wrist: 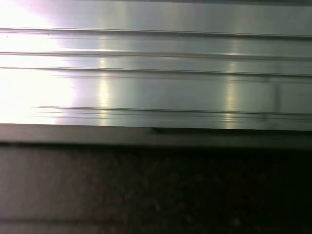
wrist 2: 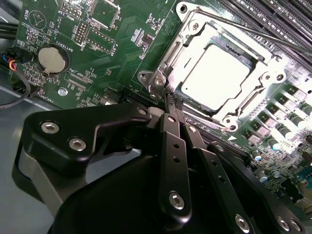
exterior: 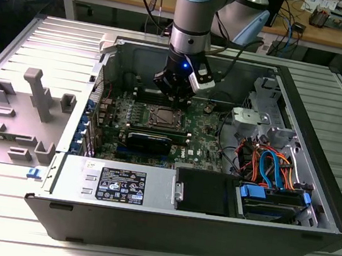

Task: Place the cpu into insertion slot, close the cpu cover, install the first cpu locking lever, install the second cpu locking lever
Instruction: 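Install the second cpu locking lever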

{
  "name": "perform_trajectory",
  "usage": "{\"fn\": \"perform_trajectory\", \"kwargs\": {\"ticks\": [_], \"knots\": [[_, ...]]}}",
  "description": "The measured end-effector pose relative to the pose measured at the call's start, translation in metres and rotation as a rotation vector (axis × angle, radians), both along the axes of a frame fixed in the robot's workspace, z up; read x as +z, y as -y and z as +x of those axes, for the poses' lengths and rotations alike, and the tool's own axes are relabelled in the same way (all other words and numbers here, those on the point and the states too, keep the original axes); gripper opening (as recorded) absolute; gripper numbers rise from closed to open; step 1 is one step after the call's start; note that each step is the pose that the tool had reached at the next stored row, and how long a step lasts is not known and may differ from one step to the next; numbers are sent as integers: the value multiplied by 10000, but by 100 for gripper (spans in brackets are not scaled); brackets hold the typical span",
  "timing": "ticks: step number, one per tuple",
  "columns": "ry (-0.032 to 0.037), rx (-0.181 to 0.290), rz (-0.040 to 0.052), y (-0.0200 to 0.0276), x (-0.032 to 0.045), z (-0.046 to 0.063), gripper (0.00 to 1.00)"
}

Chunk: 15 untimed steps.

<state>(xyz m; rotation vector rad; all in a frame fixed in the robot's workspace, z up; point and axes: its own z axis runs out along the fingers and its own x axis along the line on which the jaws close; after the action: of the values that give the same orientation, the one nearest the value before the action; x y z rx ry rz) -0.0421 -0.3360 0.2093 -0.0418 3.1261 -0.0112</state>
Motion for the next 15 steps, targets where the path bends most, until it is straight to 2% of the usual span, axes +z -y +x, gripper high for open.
{"fn": "perform_trajectory", "kwargs": {"ticks": [6,13,15], "knots": [[0,0,0,2,0,0,11],[0,0,0,56,1,0,11],[0,-1,-1,58,33,0,11]]}}
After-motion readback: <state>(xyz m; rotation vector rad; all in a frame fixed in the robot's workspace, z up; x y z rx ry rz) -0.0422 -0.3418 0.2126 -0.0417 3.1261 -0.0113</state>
